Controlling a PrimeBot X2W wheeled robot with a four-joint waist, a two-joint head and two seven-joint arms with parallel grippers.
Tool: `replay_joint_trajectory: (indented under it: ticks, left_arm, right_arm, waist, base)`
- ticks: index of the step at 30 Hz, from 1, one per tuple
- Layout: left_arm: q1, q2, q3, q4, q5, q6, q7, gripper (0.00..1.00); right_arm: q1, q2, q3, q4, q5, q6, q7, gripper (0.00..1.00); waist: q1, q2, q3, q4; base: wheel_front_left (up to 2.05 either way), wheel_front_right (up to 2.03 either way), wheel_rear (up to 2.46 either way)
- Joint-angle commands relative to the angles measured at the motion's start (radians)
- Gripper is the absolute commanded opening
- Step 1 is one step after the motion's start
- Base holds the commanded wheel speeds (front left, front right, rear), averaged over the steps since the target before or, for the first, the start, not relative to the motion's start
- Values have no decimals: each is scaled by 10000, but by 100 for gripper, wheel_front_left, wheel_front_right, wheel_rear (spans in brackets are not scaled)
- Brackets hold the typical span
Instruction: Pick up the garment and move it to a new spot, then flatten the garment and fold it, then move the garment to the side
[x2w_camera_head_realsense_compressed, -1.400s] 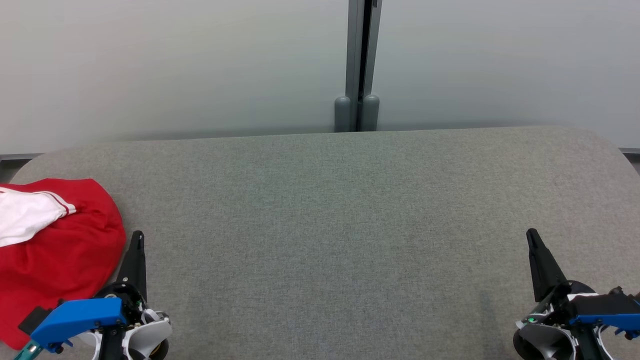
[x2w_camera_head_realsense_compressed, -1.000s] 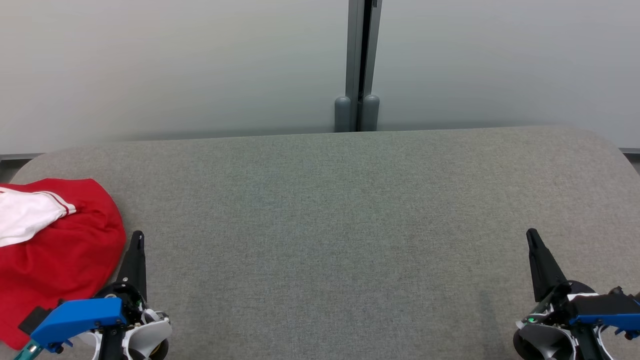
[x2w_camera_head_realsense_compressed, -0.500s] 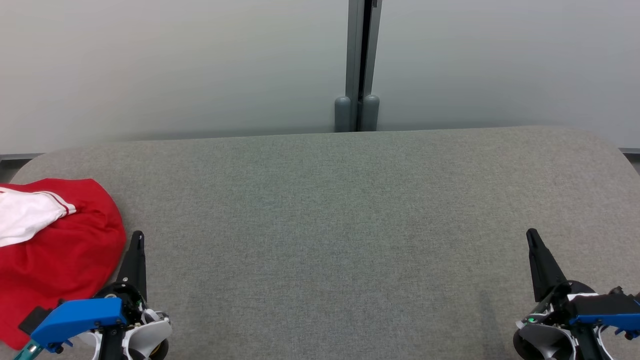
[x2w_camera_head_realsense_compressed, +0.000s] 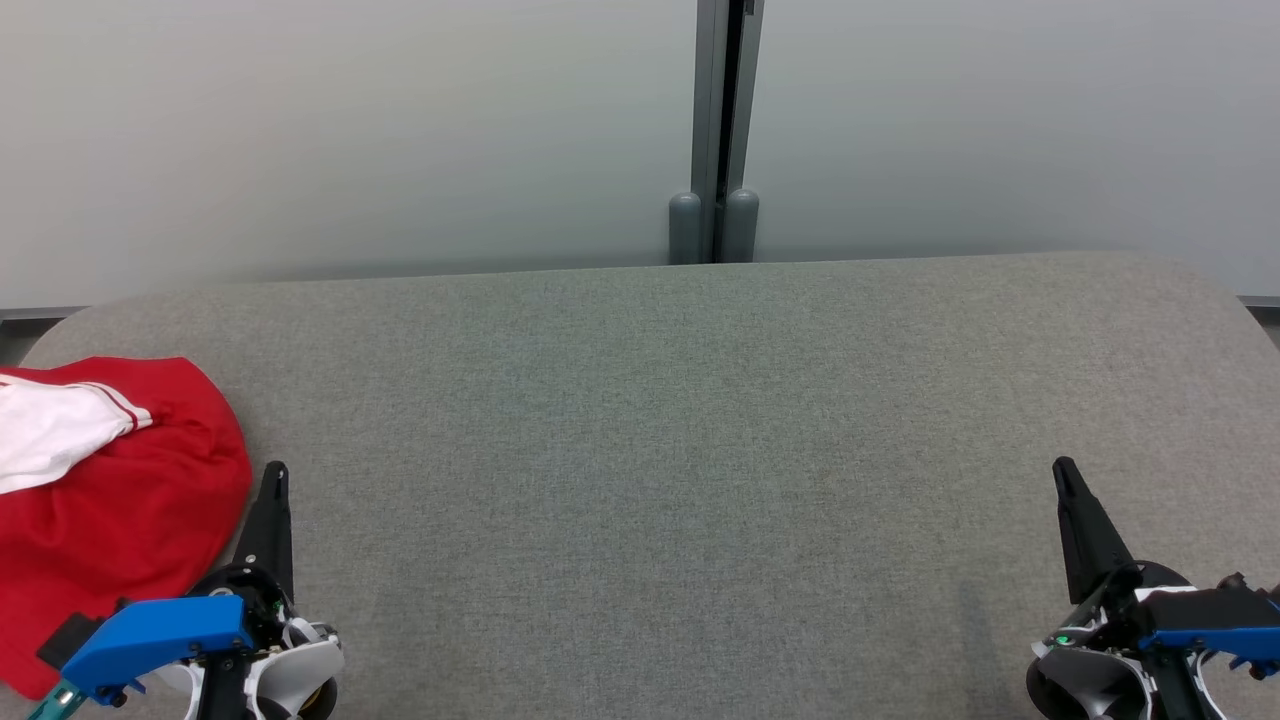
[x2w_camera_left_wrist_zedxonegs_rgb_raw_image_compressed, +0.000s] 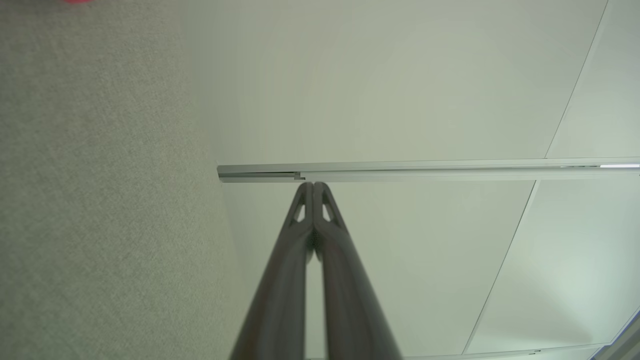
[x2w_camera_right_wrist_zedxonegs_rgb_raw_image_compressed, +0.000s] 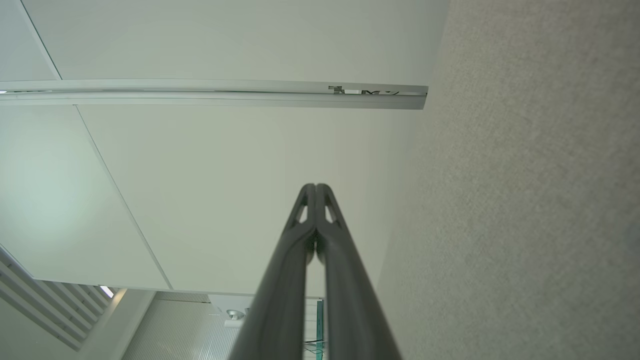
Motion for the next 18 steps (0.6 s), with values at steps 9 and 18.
replay_joint_trajectory:
  ticks: [9, 18]
  left_arm:
    - [-119, 24, -9, -65, 15, -22, 18, 0]
    - [-119, 24, -9, -65, 15, -22, 18, 0]
  right_arm:
    - [-145, -81, -29, -29, -34, 11, 29, 0]
    - [-145, -81, -29, -29, -34, 11, 29, 0]
  waist:
    - [0, 0, 0, 0]
    - [0, 0, 0, 0]
  base:
    - [0, 0, 0]
    - [0, 0, 0]
